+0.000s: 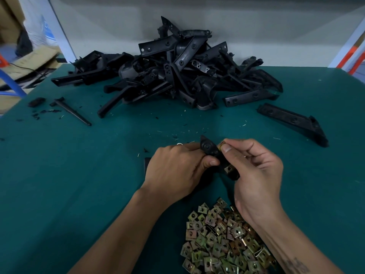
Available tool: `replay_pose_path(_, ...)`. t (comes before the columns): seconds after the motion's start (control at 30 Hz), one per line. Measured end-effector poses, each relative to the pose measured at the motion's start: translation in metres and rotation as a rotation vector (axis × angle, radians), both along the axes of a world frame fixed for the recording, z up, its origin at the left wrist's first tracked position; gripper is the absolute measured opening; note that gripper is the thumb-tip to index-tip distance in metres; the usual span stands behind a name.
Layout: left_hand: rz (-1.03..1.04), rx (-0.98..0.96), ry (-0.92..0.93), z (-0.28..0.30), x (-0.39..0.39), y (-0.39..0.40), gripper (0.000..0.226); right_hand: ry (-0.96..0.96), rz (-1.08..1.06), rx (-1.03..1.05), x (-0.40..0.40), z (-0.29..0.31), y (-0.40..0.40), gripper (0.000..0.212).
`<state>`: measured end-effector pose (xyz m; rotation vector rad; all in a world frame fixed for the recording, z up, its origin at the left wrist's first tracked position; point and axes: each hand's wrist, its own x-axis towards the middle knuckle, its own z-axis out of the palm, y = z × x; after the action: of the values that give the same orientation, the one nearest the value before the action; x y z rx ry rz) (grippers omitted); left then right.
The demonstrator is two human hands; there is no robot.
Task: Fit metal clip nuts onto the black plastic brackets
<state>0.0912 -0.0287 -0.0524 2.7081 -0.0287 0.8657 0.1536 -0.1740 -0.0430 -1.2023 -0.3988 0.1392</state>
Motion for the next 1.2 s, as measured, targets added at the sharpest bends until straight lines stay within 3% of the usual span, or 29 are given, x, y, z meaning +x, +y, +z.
replay_pose_path(0.27,0.002,-0.001,-0.042,-0.002,0.0,0.001,0.061,0.193,0.078,0.039,-0.001,0.007,-0.002,0.011)
replay_pose_path(0.6,-0.012,-0.052,-0.075,-0.001,0.0,0.0,0.067,-0.142,0.049,-0.077,0.002,0.001,-0.001,0.018)
replay_pose_path(1.03,0.001,-0.086,-0.004,0.001,-0.001,0.0,0.076,-0.158,0.029,0.008,-0.003,-0.005,0.007,0.024)
replay_pose_path(1.1,0.009,-0.086,-0.012,0.002,-0.001,0.0,0.072,-0.185,0.032,0.018,-0.003,-0.004,0.007,0.023)
replay_pose_path(1.2,0.006,-0.106,-0.055,0.002,0.001,0.0,0.05,-0.224,0.049,0.021,-0.004,-0.001,0.008,0.001)
